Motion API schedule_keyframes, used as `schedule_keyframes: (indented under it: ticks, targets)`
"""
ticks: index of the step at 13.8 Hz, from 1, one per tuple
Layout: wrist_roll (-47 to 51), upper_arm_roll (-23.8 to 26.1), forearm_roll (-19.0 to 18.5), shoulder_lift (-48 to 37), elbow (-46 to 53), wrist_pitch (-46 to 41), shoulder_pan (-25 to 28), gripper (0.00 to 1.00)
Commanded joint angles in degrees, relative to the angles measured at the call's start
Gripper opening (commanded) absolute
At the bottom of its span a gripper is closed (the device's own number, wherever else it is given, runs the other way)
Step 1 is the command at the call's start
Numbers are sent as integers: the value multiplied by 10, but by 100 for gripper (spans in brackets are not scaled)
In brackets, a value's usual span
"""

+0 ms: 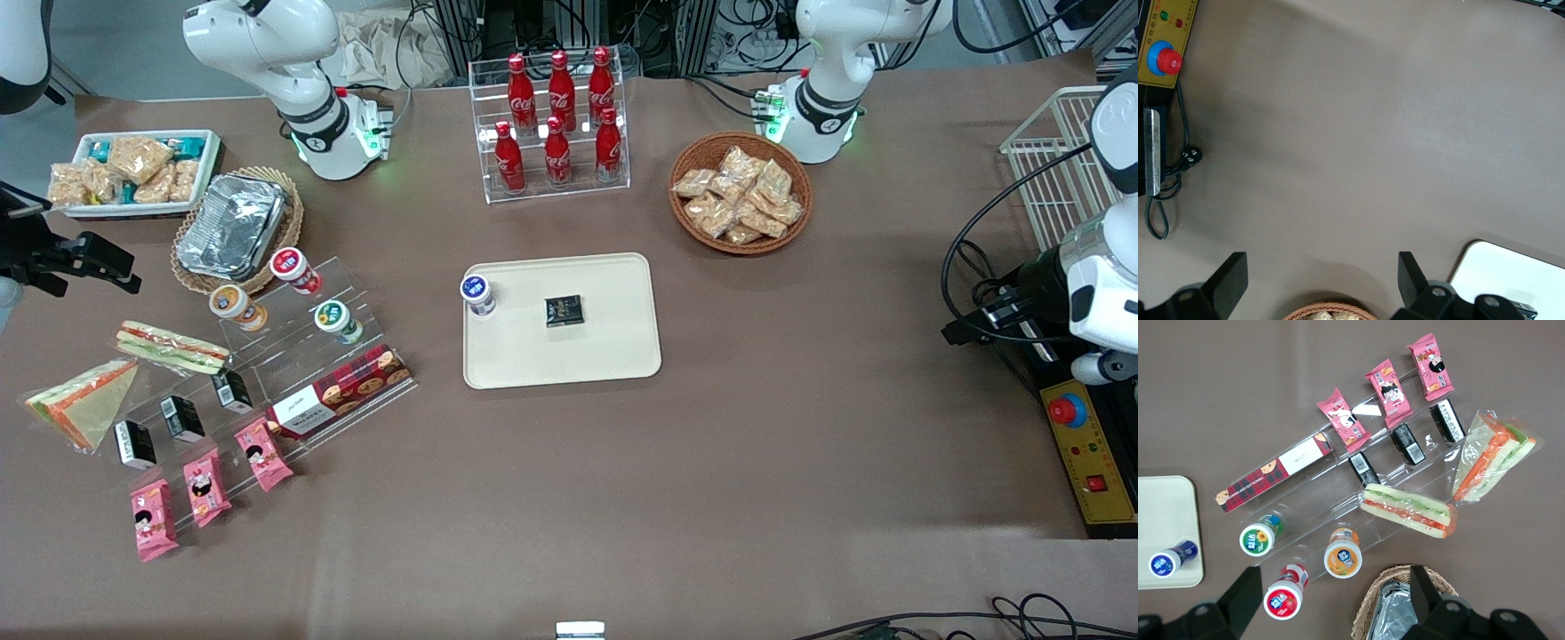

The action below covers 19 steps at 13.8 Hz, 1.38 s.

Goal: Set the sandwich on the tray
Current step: 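Move the right gripper toward the wrapped sandwiches on the acrylic rack, then lower the right gripper and grasp the wrapped orange-and-green triangle sandwich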

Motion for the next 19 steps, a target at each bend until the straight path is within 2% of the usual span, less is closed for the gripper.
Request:
schedule_keyframes:
  ticks: [1,3,7,12,13,16,19]
  targets:
    - [-28,-10,10,-1,2,-10,2,99]
    - [-26,-16,7,7,2,-2,2,99]
    - [-30,-80,6,52,2,44,2,99]
    - [-25,-143,13,144,2,169,4,98]
    - [-24,-155,18,162,1,194,4,98]
    - [-28,-178,68,215,-4,246,4,98]
    - [-30,-186,69,239,-5,269,3,98]
